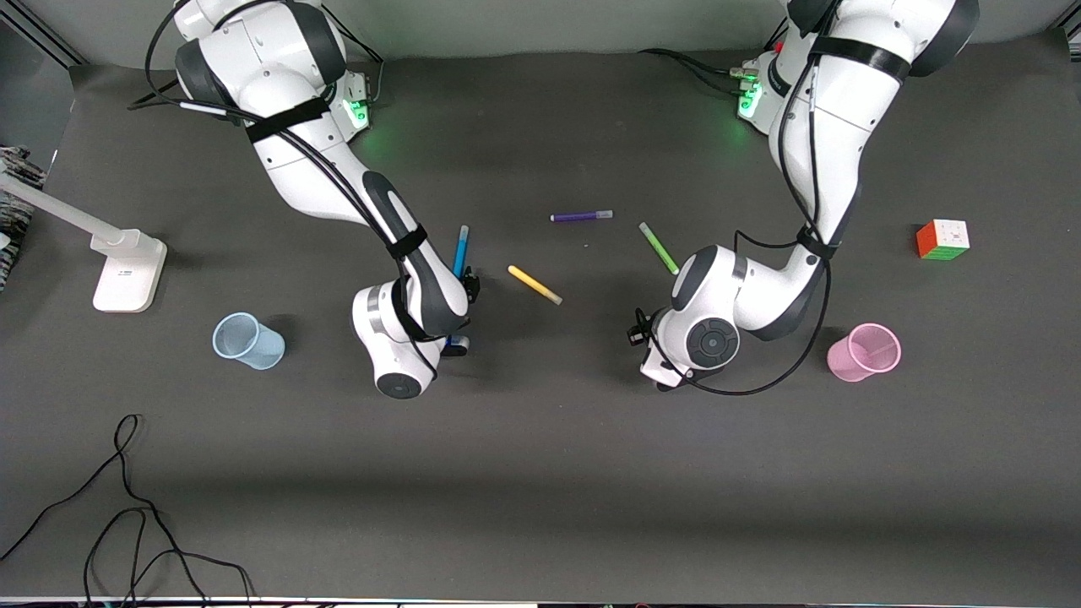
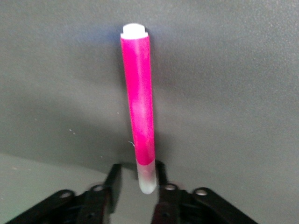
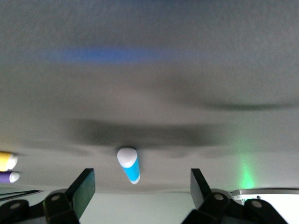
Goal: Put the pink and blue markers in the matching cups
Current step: 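Grasp the pink marker with the left gripper while the right gripper grasps the blue marker, then carry the pink marker to the pink cup while the right gripper carries blue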
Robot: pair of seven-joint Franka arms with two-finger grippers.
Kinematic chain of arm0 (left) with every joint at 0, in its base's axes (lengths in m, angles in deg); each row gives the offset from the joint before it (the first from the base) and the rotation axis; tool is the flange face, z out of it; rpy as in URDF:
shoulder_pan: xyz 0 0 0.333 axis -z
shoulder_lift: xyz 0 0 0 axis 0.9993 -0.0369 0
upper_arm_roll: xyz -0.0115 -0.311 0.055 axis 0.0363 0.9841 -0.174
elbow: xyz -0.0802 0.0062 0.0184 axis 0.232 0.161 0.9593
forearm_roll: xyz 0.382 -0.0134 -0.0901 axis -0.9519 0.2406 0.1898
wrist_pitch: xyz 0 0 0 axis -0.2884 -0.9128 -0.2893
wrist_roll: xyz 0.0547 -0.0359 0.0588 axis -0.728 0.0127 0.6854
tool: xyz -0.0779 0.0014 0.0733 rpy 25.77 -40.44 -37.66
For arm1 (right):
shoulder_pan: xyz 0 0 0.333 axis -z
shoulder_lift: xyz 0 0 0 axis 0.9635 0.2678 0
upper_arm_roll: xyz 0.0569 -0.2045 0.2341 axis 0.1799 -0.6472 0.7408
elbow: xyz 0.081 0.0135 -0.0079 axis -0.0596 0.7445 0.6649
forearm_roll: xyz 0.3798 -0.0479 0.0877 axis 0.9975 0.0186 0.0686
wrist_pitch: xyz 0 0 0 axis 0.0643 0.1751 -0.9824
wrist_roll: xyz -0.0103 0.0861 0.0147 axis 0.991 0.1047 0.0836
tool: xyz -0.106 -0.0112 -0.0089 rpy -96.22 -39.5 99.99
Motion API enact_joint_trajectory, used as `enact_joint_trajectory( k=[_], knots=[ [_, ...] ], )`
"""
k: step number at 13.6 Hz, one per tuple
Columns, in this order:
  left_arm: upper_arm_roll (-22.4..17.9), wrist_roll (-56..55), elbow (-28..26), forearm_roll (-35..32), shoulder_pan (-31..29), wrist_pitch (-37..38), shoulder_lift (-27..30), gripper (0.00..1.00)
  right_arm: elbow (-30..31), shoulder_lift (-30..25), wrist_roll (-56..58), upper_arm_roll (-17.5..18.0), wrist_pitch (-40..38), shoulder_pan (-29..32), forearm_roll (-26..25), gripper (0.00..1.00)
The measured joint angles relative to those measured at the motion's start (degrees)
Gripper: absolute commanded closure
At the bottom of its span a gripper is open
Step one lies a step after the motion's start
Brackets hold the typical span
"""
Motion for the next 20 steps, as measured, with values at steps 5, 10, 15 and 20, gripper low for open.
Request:
enact_joint_trajectory(
  k=[5, 10, 15, 20],
  knots=[
    [-0.6, -0.7, 4.8, 1.5, -2.0, 6.9, 1.2, 1.0, -0.7, 0.9, -2.0, 0.0, 0.0, 0.0, 0.0, 0.69],
    [-1.0, 0.7, 23.3, 1.5, -11.7, 41.3, 5.1, 1.0, -1.6, 0.9, -4.8, 0.0, 0.0, 0.0, 0.1, 1.0],
    [-1.5, 16.1, 28.4, 1.8, -25.3, 55.5, 4.5, 1.0, -3.9, 0.8, -7.3, -0.9, 0.0, 0.4, 0.2, 1.0],
    [-1.6, 24.6, 24.3, 12.7, -41.6, 55.6, -1.5, 1.0, -8.9, -5.8, -10.6, -9.5, -0.1, 1.9, 1.3, 1.0]
  ],
)
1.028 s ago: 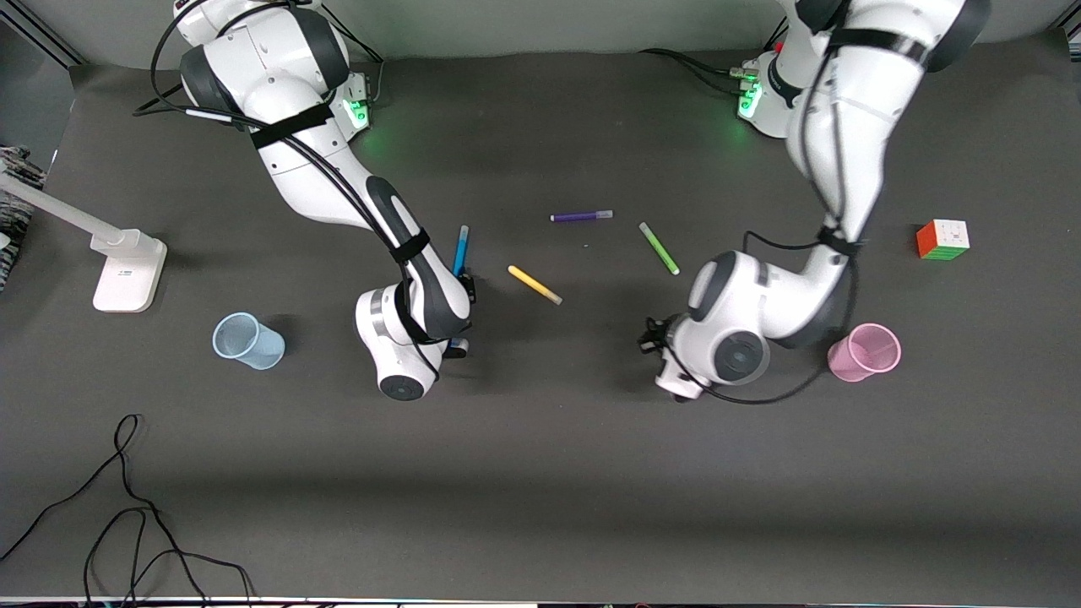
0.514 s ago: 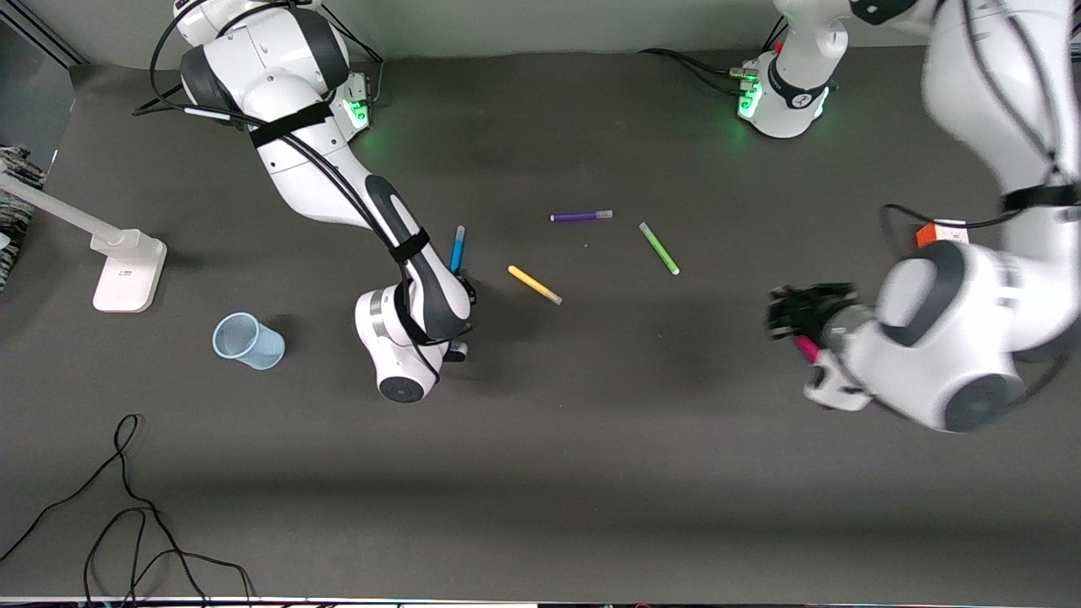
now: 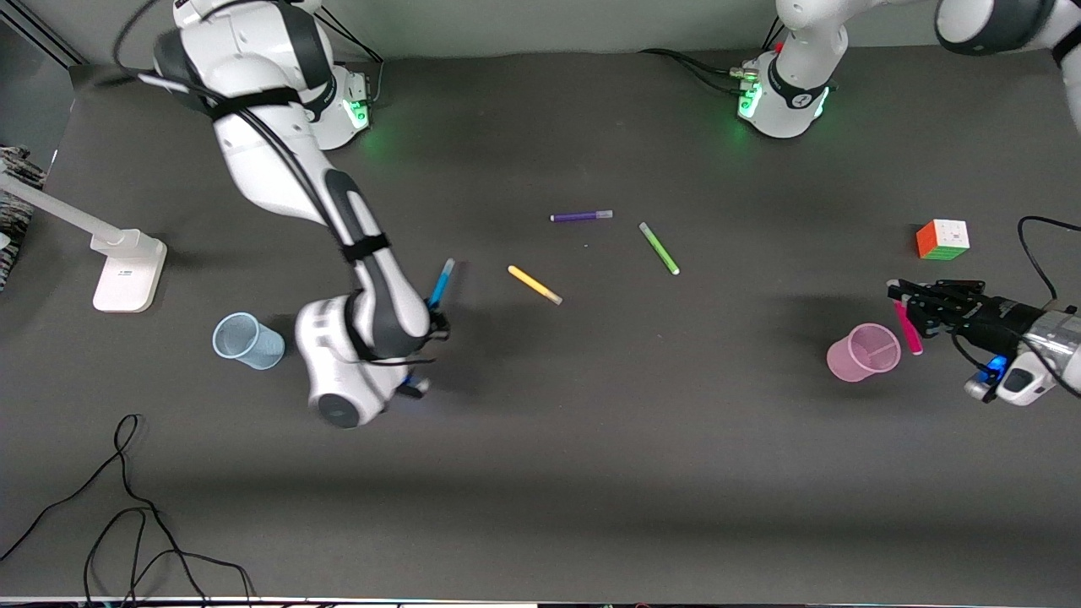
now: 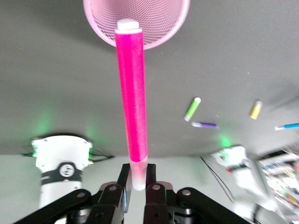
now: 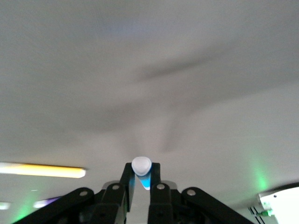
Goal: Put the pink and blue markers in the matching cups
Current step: 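Carry the pink marker to the pink cup while the right gripper carries blue, then drop the pink marker into the pink cup while the right gripper drops blue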
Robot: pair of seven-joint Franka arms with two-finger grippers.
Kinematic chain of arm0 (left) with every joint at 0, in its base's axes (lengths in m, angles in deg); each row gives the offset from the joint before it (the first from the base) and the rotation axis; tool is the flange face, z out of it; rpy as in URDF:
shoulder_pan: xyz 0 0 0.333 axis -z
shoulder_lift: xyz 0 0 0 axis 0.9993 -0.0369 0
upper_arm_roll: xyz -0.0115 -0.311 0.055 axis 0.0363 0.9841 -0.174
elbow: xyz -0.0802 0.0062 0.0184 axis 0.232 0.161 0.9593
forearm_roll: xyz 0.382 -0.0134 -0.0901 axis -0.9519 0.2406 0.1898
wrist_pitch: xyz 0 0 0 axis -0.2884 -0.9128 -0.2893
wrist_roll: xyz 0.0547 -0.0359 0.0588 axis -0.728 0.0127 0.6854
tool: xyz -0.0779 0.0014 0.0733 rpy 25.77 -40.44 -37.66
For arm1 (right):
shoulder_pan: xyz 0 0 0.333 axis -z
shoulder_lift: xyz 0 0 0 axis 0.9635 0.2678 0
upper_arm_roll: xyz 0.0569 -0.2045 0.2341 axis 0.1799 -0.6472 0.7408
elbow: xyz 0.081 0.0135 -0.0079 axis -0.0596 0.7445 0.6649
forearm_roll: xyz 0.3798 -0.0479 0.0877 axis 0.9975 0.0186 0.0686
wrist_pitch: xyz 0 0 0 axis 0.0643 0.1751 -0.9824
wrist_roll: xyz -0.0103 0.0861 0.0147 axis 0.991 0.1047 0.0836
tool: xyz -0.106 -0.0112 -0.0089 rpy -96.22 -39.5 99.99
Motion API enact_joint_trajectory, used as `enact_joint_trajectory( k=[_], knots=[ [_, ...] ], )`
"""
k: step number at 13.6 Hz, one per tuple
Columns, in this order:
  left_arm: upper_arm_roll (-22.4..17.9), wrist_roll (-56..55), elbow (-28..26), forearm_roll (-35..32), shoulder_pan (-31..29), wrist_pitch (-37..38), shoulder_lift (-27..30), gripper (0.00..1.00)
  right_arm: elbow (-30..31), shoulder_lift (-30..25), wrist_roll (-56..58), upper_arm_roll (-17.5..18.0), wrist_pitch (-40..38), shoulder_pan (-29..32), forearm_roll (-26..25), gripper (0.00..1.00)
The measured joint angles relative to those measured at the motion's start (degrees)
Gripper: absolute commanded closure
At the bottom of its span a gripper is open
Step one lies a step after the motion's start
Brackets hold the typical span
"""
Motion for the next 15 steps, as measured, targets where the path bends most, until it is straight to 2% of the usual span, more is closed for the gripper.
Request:
enact_joint_trajectory(
  k=[4, 7, 9, 11, 12, 13, 14, 15],
  knots=[
    [0.5, 0.1, -1.0, 3.5, -0.6, -0.4, -2.8, 1.0, -1.5, -11.2, 0.5, -8.0, 0.3, 0.3, -8.9, 1.0],
    [0.6, 0.1, -1.2, 4.4, -0.7, -1.2, -3.9, 1.0, -0.8, -17.0, 6.3, -16.4, 3.0, 0.4, -12.6, 1.0],
    [0.6, 0.1, -1.2, 4.9, -1.3, -2.1, -5.1, 1.0, 2.9, -20.0, 13.1, -19.1, 8.6, 0.7, -15.5, 1.0],
    [0.6, 0.1, -1.2, 5.6, -1.8, -2.9, -6.3, 1.0, 9.7, -23.2, 18.7, -21.4, 17.8, 0.8, -15.8, 1.0],
    [0.6, 0.1, -1.2, 5.7, -1.9, -3.4, -6.6, 0.92, 14.0, -25.1, 20.7, -22.0, 23.0, 0.8, -15.8, 1.0],
    [0.6, 0.1, -1.2, 5.9, -2.0, -3.6, -6.9, 0.51, 18.6, -27.0, 22.7, -22.3, 27.4, 0.8, -15.9, 1.0],
    [0.6, 0.1, -1.2, 5.9, -2.0, -3.6, -7.0, 0.01, 23.1, -28.9, 24.3, -22.4, 30.7, 0.8, -16.0, 1.0],
    [0.6, 0.1, -1.2, 5.9, -2.0, -3.7, -7.0, 0.0, 26.9, -30.4, 25.2, -22.4, 33.1, 0.7, -16.4, 1.0]
  ],
)
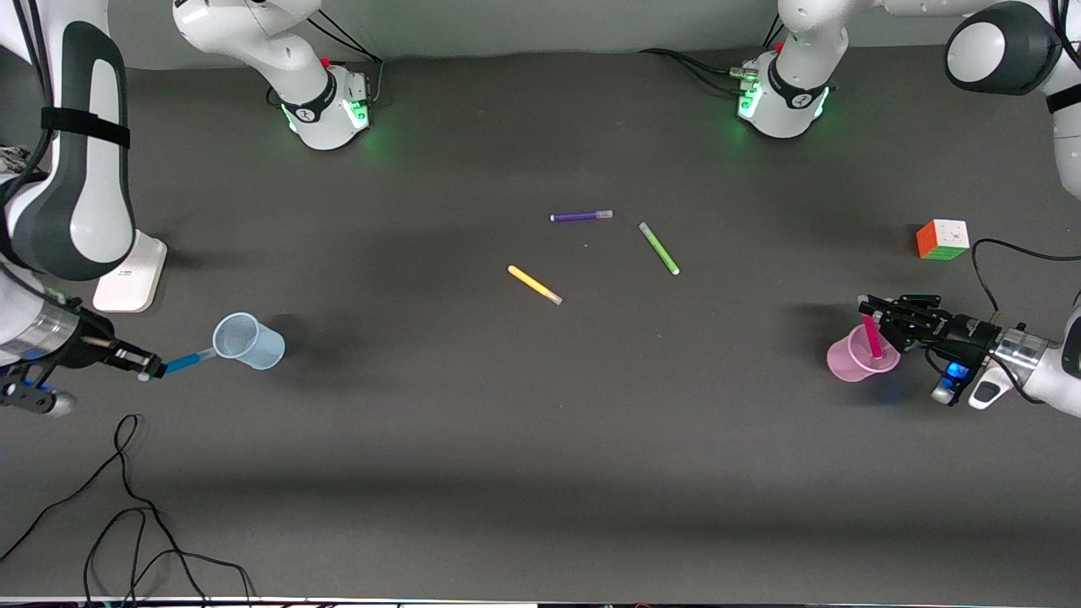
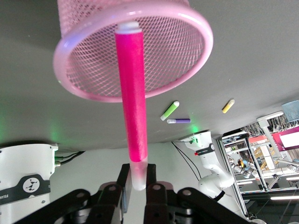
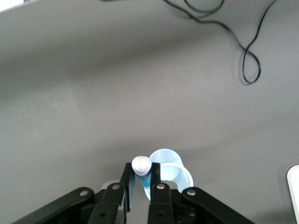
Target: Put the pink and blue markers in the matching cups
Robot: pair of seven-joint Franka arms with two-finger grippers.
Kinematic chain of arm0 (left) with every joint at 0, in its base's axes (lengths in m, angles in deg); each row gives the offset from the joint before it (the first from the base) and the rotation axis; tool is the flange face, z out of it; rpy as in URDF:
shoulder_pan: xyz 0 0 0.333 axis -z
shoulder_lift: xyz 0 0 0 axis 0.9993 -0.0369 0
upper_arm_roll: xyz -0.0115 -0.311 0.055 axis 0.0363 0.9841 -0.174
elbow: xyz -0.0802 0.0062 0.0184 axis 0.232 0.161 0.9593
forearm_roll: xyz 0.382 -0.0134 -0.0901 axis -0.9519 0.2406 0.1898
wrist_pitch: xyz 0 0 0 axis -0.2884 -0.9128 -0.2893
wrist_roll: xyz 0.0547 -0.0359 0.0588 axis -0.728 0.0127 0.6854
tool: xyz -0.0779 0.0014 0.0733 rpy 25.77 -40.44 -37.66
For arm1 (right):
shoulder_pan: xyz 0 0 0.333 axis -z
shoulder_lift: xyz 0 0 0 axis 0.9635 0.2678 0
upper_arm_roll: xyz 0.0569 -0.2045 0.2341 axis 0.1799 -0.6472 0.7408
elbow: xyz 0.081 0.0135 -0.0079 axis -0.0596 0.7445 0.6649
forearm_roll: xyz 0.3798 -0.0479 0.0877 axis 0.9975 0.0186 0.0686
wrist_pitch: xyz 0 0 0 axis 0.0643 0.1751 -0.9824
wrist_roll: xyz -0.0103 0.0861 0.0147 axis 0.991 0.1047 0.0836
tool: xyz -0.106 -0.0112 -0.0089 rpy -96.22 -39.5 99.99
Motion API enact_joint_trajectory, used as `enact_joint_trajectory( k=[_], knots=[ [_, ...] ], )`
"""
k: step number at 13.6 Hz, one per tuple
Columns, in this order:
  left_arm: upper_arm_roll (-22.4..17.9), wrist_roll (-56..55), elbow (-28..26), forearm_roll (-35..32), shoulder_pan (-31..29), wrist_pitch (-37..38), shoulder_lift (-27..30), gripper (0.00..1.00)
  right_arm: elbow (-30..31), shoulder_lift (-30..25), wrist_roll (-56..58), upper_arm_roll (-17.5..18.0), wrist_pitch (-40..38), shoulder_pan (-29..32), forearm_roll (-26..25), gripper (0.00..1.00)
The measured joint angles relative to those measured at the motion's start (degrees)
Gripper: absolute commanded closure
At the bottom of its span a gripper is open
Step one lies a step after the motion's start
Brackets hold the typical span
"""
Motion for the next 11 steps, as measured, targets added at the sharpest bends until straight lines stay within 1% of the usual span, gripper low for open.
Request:
enact_joint_trajectory(
  k=[3, 5, 6, 7, 8, 10, 11],
  knots=[
    [0.4, 0.0, 0.8, -0.6, 0.2, -0.1, 0.1, 0.0, 9.1, -2.8, 1.1, 0.0, 7.2, -0.8, -3.4, 1.0],
    [1.1, 0.0, 2.6, -4.6, 0.8, -0.1, 1.5, 0.0, 13.8, -3.0, 2.9, 0.1, 11.5, -1.1, -3.6, 1.0],
    [1.4, 0.0, 3.3, -8.0, 1.7, -0.1, 3.5, 0.0, 15.1, -3.0, 3.4, 0.1, 12.3, -1.1, -3.6, 1.0],
    [1.7, 0.0, 3.8, -12.4, 3.4, -0.2, 6.2, 0.0, 15.8, -3.0, 3.6, 0.2, 12.6, -1.2, -3.6, 0.35],
    [1.9, 0.1, 3.9, -16.6, 5.9, -1.0, 9.9, 0.0, 16.3, -3.0, 3.8, 0.3, 13.1, -1.2, -3.7, 0.01],
    [1.9, 0.0, 2.4, -22.6, 11.0, -2.8, 18.9, 0.0, 16.8, -2.9, 3.9, 0.6, 14.0, -1.4, -3.7, 0.0],
    [1.9, 0.0, 0.1, -24.1, 12.8, -4.2, 24.0, 0.0, 16.9, -2.9, 4.1, 0.7, 14.0, -1.5, -3.7, 0.0]
  ],
)
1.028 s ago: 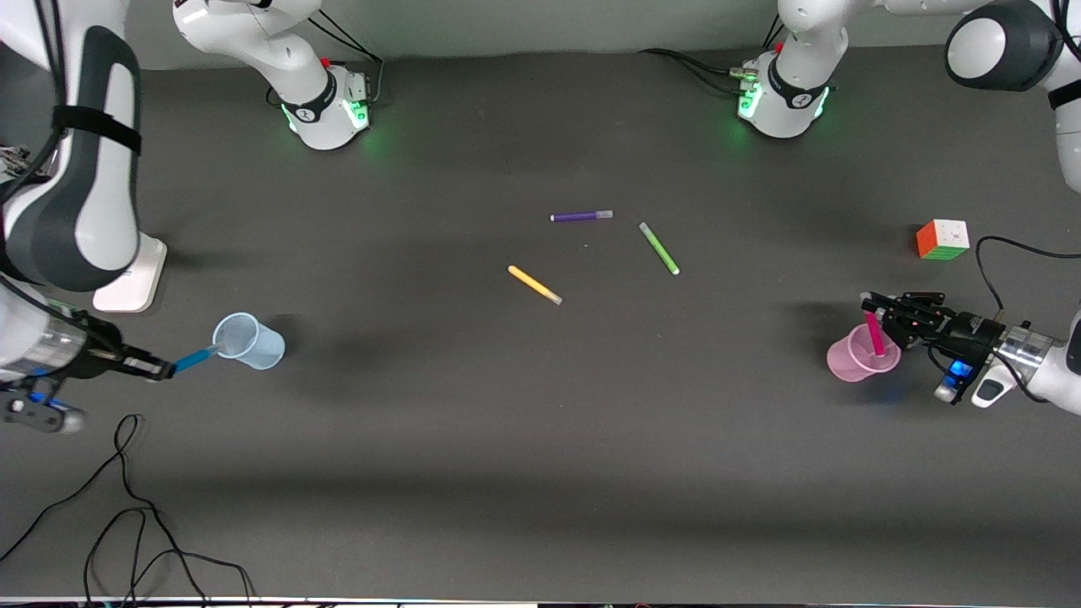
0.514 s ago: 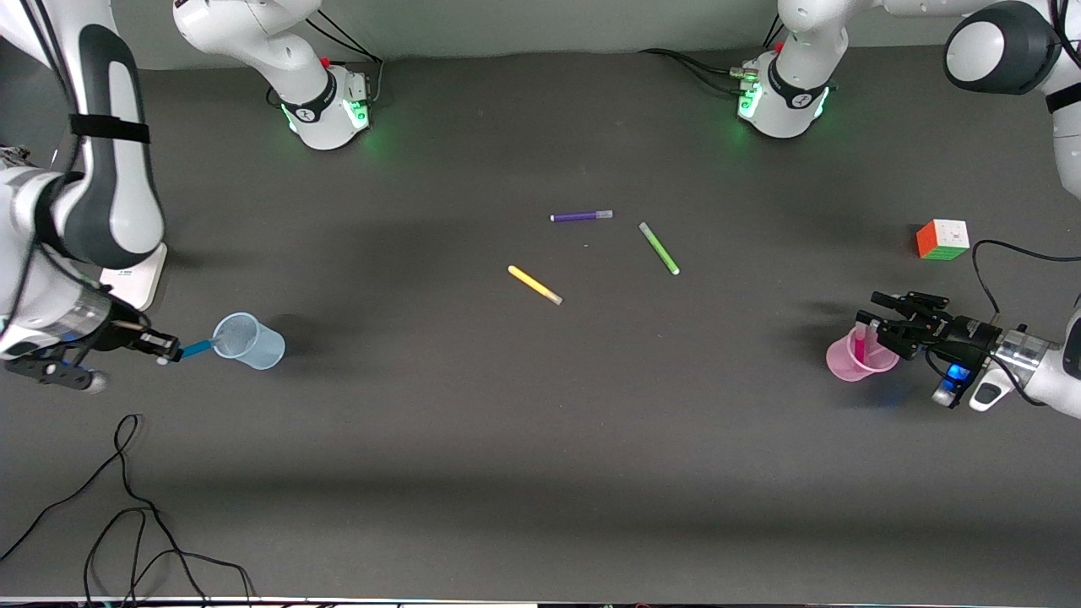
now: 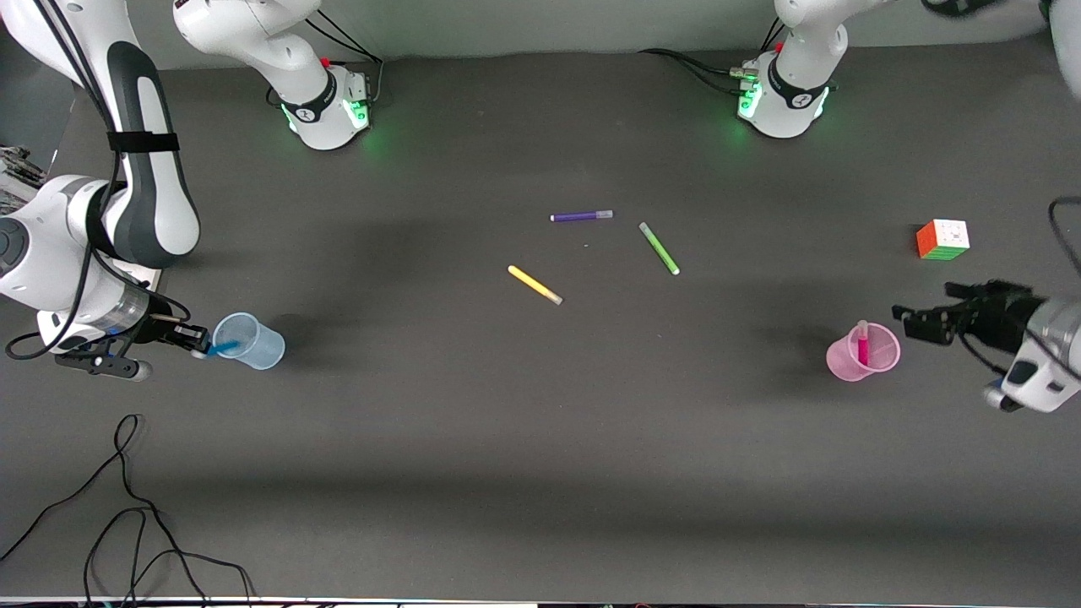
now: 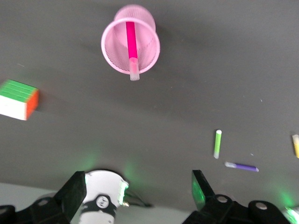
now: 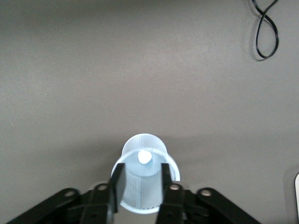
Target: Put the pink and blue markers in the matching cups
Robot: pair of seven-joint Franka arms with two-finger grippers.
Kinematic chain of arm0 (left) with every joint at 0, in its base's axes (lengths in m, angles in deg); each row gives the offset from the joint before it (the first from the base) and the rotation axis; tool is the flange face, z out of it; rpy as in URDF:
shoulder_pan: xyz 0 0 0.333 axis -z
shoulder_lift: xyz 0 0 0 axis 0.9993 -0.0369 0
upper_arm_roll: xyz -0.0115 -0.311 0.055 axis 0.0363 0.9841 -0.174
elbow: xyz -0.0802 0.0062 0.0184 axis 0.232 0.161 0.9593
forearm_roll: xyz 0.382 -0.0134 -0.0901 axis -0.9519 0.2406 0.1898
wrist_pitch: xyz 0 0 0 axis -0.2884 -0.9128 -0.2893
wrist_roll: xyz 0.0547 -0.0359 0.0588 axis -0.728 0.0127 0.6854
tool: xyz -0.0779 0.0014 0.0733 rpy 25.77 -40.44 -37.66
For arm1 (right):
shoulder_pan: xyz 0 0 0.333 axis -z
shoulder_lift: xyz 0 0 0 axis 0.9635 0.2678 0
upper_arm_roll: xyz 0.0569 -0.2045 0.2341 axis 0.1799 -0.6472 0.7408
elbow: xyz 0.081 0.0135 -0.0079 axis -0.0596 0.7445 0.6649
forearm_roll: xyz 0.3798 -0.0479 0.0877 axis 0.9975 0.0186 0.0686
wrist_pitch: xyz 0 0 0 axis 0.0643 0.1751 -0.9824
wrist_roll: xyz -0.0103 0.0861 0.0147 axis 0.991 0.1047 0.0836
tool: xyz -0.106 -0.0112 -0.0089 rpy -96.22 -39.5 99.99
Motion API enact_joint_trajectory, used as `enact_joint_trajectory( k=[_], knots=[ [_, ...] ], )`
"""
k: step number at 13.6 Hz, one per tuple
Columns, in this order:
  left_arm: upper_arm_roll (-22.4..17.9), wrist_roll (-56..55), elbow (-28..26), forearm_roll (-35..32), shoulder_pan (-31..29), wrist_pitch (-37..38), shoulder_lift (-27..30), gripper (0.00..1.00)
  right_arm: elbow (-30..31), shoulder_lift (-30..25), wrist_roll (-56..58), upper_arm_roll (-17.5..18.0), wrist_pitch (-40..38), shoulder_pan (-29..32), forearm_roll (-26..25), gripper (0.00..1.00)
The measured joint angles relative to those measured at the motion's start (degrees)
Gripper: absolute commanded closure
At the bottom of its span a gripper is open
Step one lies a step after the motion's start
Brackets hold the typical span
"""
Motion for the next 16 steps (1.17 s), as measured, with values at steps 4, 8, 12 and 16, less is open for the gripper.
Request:
enact_joint_trajectory(
  k=[4, 8, 12, 16],
  knots=[
    [-0.1, 4.5, -15.5, -1.9, 1.7, -8.7, 20.3, 0.0, -2.5, -1.5, 2.7, 0.1, -5.1, -0.2, 0.0, 0.0],
    [-0.6, 10.8, -27.3, -2.7, 1.7, -19.1, 30.2, 0.0, -12.9, -7.3, 2.9, 0.1, -21.3, -0.2, 0.0, 0.0],
    [-1.2, 17.1, -29.3, -2.8, 1.7, -22.9, 30.9, 0.0, -17.6, -14.5, 1.0, 2.9, -26.2, -0.2, 0.0, 0.0],
    [-1.2, 18.0, -27.6, -2.8, 1.7, -21.3, 30.4, 0.0, -19.8, -16.8, -1.0, 7.0, -29.6, -0.3, -2.4, 0.0]
  ],
)
